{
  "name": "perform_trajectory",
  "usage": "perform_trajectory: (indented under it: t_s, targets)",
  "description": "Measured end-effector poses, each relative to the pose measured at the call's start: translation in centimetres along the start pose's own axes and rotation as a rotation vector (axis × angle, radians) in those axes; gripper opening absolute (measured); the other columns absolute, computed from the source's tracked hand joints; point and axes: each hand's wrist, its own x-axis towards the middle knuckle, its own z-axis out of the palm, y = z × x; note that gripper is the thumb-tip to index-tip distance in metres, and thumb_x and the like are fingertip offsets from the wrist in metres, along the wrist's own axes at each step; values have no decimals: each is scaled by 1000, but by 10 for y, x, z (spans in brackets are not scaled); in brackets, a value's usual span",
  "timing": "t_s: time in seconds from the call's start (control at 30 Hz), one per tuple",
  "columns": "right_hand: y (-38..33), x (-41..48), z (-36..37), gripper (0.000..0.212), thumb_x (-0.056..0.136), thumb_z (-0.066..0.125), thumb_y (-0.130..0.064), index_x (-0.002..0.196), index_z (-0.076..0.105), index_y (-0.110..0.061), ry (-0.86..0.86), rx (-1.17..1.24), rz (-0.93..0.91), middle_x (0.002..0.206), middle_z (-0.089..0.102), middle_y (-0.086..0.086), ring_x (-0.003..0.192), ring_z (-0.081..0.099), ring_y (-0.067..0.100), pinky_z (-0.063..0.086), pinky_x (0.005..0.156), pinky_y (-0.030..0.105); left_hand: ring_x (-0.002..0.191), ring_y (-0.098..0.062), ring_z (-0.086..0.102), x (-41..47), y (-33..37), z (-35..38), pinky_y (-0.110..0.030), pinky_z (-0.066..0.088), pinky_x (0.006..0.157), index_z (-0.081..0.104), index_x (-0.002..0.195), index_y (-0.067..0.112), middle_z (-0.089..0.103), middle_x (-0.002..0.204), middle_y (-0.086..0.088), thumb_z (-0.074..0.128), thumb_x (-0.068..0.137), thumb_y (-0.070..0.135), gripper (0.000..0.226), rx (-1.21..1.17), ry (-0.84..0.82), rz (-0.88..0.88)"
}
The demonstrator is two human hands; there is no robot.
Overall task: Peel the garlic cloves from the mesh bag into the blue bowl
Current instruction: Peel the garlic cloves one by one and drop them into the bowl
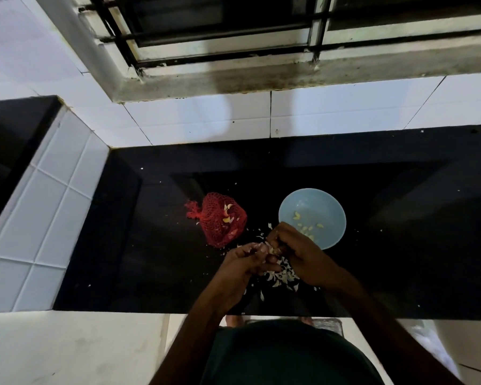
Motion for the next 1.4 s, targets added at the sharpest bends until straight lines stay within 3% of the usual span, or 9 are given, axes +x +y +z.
perform_trajectory:
  t_s: [0.1, 0.23, 0.47, 0.63, 0.83, 1.1, 1.17, 1.3, 1.4]
  targets:
    - [-1, -4, 3, 18, 83, 33, -9, 90, 49, -5, 72, 29, 7, 93, 46, 3, 86, 47, 20, 38, 74, 29, 87, -29, 75, 0, 0, 3, -55, 41, 100, 71, 105, 2, 75, 99, -18, 67, 88, 26, 30, 16, 42, 24]
    - [4, -10, 8, 20, 94, 49, 9, 94, 51, -11, 124, 52, 95, 96, 51, 2, 90, 52, 17, 41, 78, 24, 93, -34, 74, 0, 0, 2, -59, 46, 101, 73, 103, 5, 76, 106, -20, 64, 92, 24, 24, 90, 103, 97]
    - [5, -17, 17, 22, 92, 72, -14, 112, 61, -18, 221, 95, 178, 111, 61, -8, 102, 65, 7, 55, 82, 21, 89, -31, 76, 4, -4, 0, -40, 60, 84, 78, 93, 16, 78, 94, -15, 64, 97, 14, 15, 215, 208, 227]
    - [5, -11, 26, 12, 89, 76, -17, 96, 68, -21, 345, 34, 220, 97, 65, -11, 91, 66, 7, 53, 77, 20, 94, -32, 75, 6, -7, -3, -49, 59, 92, 78, 96, 14, 78, 98, -12, 69, 94, 19, 11, 310, 185, 330]
    - [4, -6, 30, 6, 92, 73, -15, 93, 68, -20, 388, 88, 295, 90, 67, -8, 85, 65, 6, 48, 74, 15, 99, -16, 73, 14, -11, -4, -47, 59, 91, 74, 104, 20, 75, 104, 2, 67, 98, 17, 9, 557, 261, 459]
    - [11, -5, 29, 43, 72, 53, 18, 93, 47, -19, 343, -235, 240, 95, 48, -2, 79, 47, 16, 30, 63, 21, 103, -27, 74, 13, -7, 6, -39, 59, 92, 76, 105, 17, 77, 106, -8, 73, 87, 19, 18, 305, 187, 395]
    - [11, -5, 30, 53, 66, 49, 18, 98, 42, -24, 280, -274, 201, 98, 42, -5, 80, 42, 12, 27, 63, 20, 100, -28, 74, 14, -8, 9, -37, 59, 90, 76, 104, 7, 78, 102, -10, 75, 86, 9, 17, 266, 207, 371]
    - [11, -3, 29, 47, 64, 46, 9, 102, 48, -18, 262, -327, 165, 100, 42, -2, 81, 44, 15, 33, 63, 24, 95, -36, 74, 17, -11, 12, -48, 59, 91, 77, 99, 1, 78, 97, -16, 74, 88, 4, 12, 215, 269, 343]
    - [9, 2, 29, 48, 62, 49, 7, 103, 46, -18, 258, -379, 142, 102, 39, -4, 81, 33, 5, 24, 66, 15, 95, -38, 74, 19, -12, 14, -48, 60, 89, 74, 100, -7, 76, 98, -22, 68, 93, 4, 14, 153, 279, 302]
